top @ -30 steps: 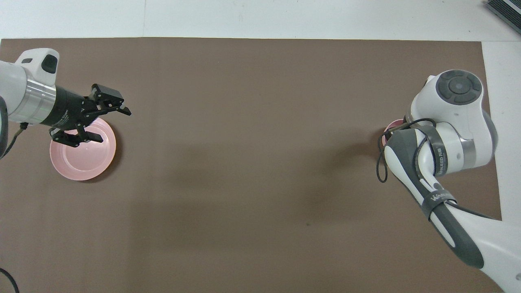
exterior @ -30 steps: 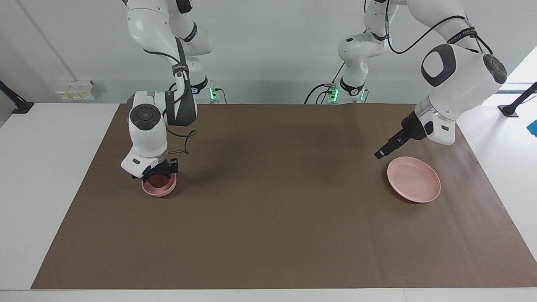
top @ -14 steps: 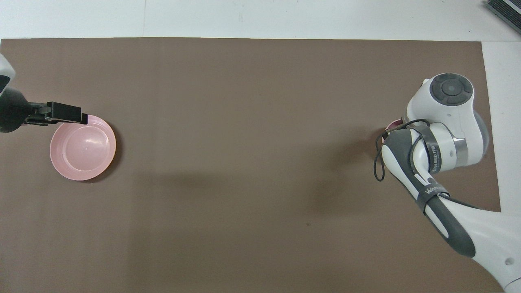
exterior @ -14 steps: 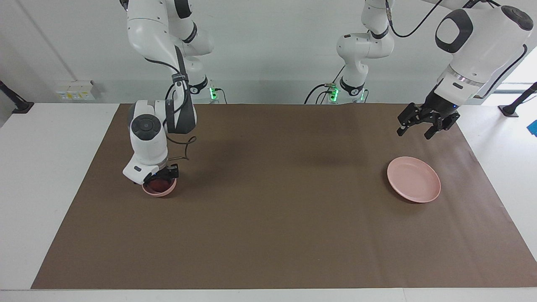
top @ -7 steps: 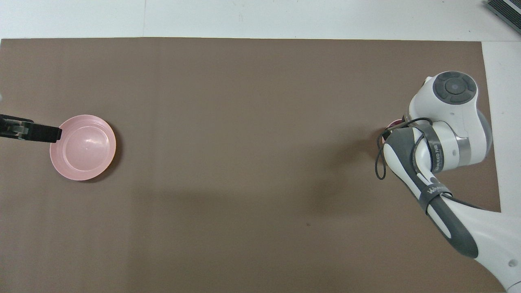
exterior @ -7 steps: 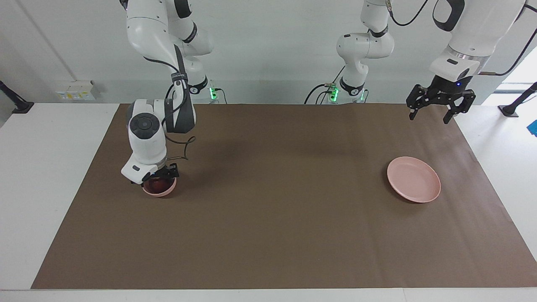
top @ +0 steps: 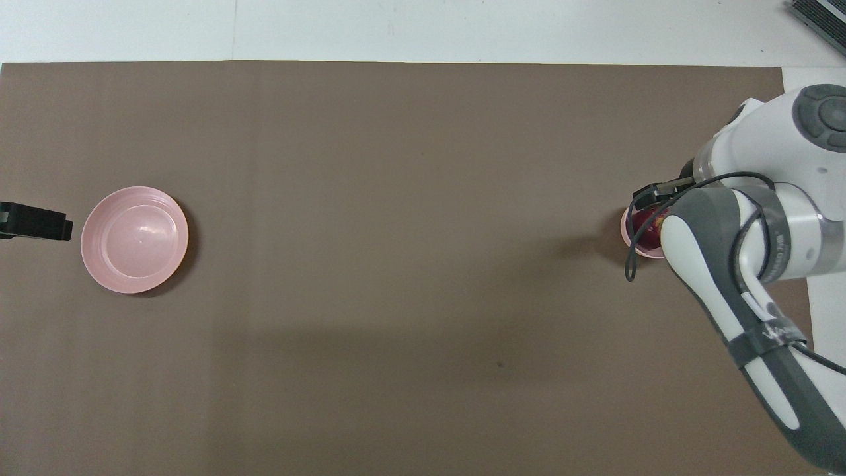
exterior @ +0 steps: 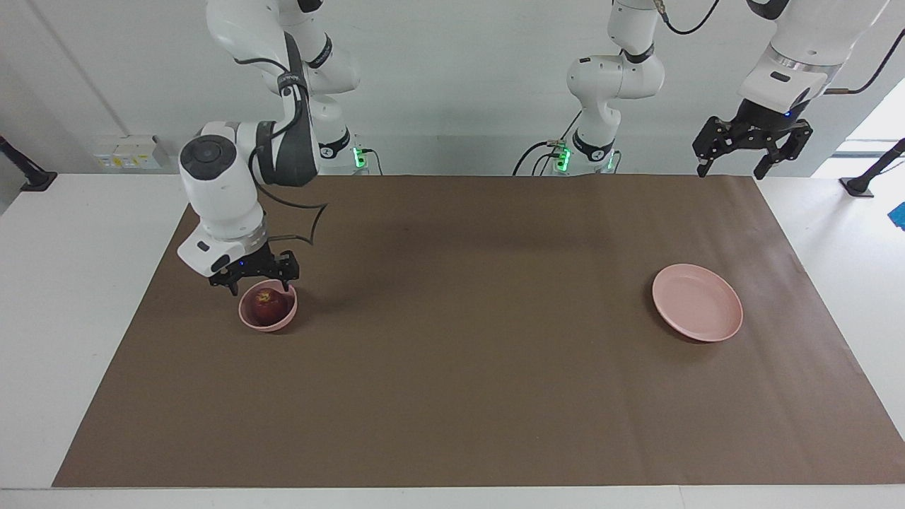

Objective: Move apple from plate to bowl
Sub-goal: 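Open the right gripper over the bowl and draw it back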

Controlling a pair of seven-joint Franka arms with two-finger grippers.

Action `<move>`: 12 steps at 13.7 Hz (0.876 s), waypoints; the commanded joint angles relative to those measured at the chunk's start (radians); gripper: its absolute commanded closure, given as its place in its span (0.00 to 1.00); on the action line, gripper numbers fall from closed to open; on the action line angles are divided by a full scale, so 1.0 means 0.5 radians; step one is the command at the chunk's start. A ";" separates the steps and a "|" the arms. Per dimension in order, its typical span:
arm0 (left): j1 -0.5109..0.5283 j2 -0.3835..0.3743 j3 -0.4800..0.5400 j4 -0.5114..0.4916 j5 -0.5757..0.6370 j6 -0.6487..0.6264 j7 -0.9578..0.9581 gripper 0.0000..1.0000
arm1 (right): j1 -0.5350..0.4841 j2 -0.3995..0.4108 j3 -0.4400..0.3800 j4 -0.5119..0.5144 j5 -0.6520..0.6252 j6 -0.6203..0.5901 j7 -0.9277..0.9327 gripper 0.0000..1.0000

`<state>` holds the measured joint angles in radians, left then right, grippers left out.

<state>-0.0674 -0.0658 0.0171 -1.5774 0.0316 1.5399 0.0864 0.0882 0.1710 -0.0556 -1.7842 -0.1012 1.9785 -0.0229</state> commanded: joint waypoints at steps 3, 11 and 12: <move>0.211 0.186 -0.077 0.215 -0.127 -0.070 -0.032 0.00 | 0.038 -0.292 0.010 0.089 0.189 -0.387 0.257 0.00; 0.202 0.119 -0.065 0.179 -0.146 -0.104 -0.078 0.00 | -0.054 -0.440 -0.030 0.666 0.199 -1.199 0.099 0.00; 0.211 0.119 -0.053 0.179 -0.146 -0.110 -0.078 0.00 | -0.072 -0.486 -0.036 0.615 0.199 -1.178 0.071 0.00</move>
<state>0.0223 0.0062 -0.0154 -1.4911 -0.0332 1.5103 0.0562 0.0702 -0.0365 -0.0715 -1.4649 -0.0098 1.4010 0.0598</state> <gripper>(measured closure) 0.000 0.000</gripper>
